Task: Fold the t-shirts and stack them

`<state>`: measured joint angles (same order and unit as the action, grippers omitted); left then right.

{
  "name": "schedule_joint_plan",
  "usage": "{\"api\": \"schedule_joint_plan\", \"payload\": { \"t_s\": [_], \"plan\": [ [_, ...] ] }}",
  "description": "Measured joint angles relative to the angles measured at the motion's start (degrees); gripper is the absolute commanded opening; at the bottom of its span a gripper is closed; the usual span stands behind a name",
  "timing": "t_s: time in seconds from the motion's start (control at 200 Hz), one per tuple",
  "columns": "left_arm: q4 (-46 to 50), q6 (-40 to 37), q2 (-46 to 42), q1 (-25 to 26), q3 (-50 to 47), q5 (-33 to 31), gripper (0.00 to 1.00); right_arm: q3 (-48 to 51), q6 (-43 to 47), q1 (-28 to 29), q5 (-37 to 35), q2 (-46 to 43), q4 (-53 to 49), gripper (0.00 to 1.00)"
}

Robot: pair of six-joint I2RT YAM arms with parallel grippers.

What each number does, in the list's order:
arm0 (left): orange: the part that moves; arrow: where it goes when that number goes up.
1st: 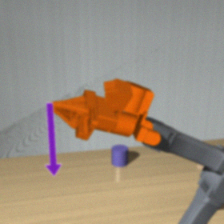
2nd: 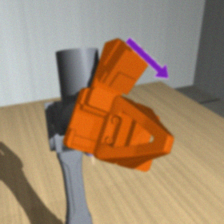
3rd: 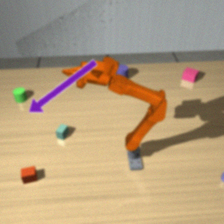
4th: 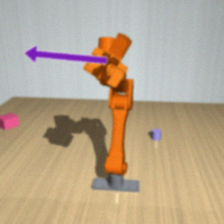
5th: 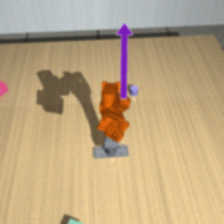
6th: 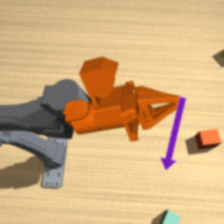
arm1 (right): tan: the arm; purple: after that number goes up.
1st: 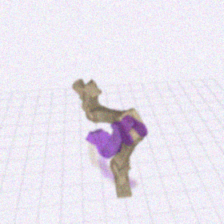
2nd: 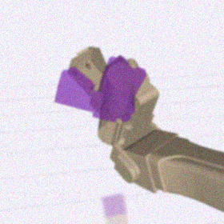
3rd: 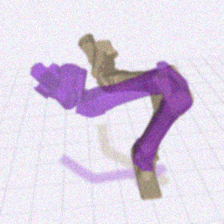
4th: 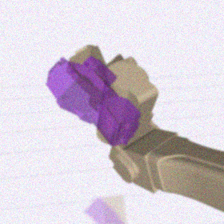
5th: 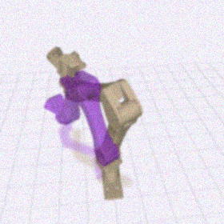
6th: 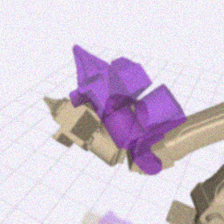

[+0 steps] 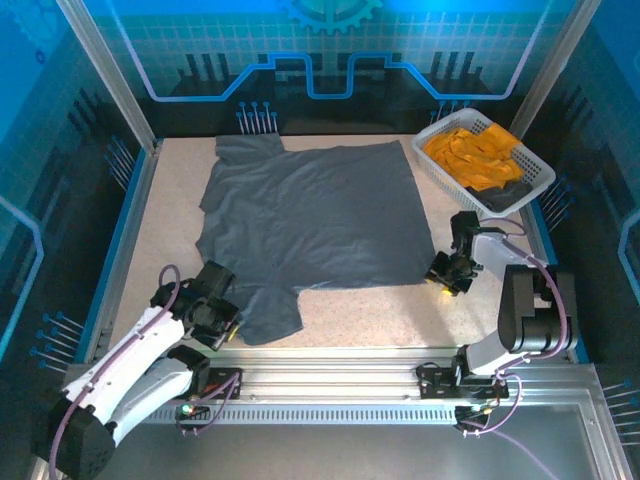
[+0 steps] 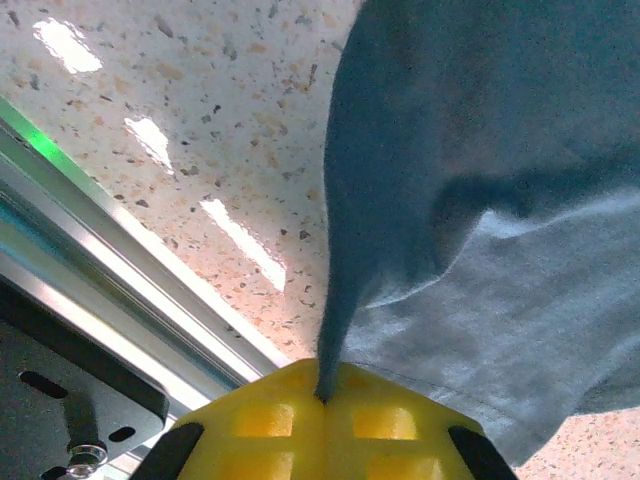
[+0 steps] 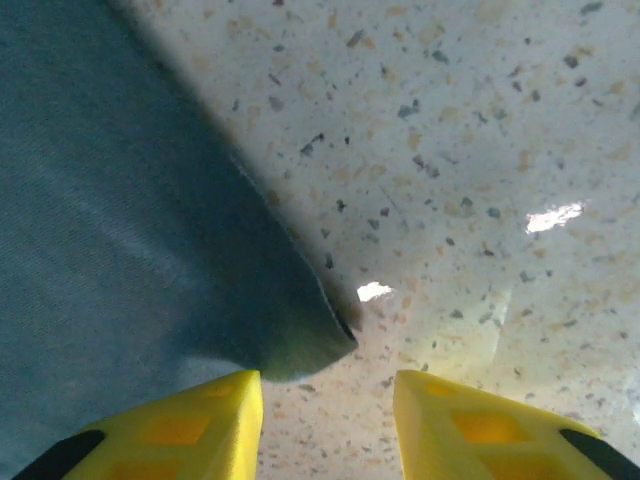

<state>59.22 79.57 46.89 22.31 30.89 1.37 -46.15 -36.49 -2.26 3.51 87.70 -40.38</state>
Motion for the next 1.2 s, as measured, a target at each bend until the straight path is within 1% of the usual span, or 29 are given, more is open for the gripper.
{"api": "schedule_joint_plan", "payload": {
  "t_s": [0.28, 0.415, 0.47, 0.635, 0.655, 0.675, 0.72, 0.74, 0.765, 0.785, 0.885, 1.005, 1.09, 1.2],
  "plan": [
    [3.2, 0.0, -2.6, 0.0, 0.2, -0.3, 0.00, -0.5, 0.6, 0.0, -1.5, 1.1, -0.5, 0.13],
    [5.4, 0.0, -4.6, 0.0, 0.2, -0.4, 0.00, -0.5, 1.0, 1.7, -2.0, 0.7, 0.6, 0.02],
    [5.9, 0.1, -5.5, 0.0, 0.2, -0.5, 0.00, -0.4, 1.0, 2.7, -2.7, -0.2, 0.5, 0.00],
    [7.9, 0.4, -7.7, 0.0, 1.6, -1.4, 0.00, 0.1, 0.1, 5.3, -4.5, -6.6, -0.9, 0.00],
    [8.2, 0.5, -7.9, 0.0, 1.8, -1.6, 0.00, 0.3, 0.0, 5.5, -4.6, -7.5, -1.1, 0.05],
    [8.6, 0.6, -8.3, 0.0, 2.1, -1.9, 0.00, 0.6, -0.2, 5.7, -4.8, -8.5, -1.5, 0.13],
    [9.4, 0.8, -9.0, 0.0, 2.5, -2.2, 0.00, 1.2, -0.8, 5.9, -5.0, -10.4, -2.3, 0.35],
    [9.7, 1.0, -9.4, 0.0, 2.6, -2.3, 0.00, 1.5, -0.9, 6.0, -5.1, -11.1, -2.6, 0.43],
    [10.1, 1.1, -9.7, 0.0, 2.7, -2.5, 0.00, 1.8, -1.1, 6.0, -5.3, -11.8, -3.0, 0.49],
    [10.1, 1.2, -10.0, 0.0, 2.7, -2.5, 0.00, 2.1, -1.1, 6.0, -5.5, -12.3, -3.3, 0.52],
    [10.2, 1.6, -10.6, 0.0, 2.7, -2.7, 0.00, 2.9, -0.9, 5.9, -6.1, -12.7, -4.0, 0.54],
    [10.2, 1.6, -11.0, 0.0, 2.8, -2.7, 0.00, 2.7, -0.4, 5.5, -5.7, -9.5, -3.6, 0.54],
    [10.4, 1.6, -11.0, 0.0, 2.8, -2.7, 0.00, 2.4, -0.3, 5.5, -5.0, -6.3, -3.0, 0.53],
    [10.4, 1.6, -11.4, 0.0, 2.8, -2.7, 0.00, 2.1, 0.5, 5.5, -4.5, -3.5, -1.8, 0.47]
  ]
}}
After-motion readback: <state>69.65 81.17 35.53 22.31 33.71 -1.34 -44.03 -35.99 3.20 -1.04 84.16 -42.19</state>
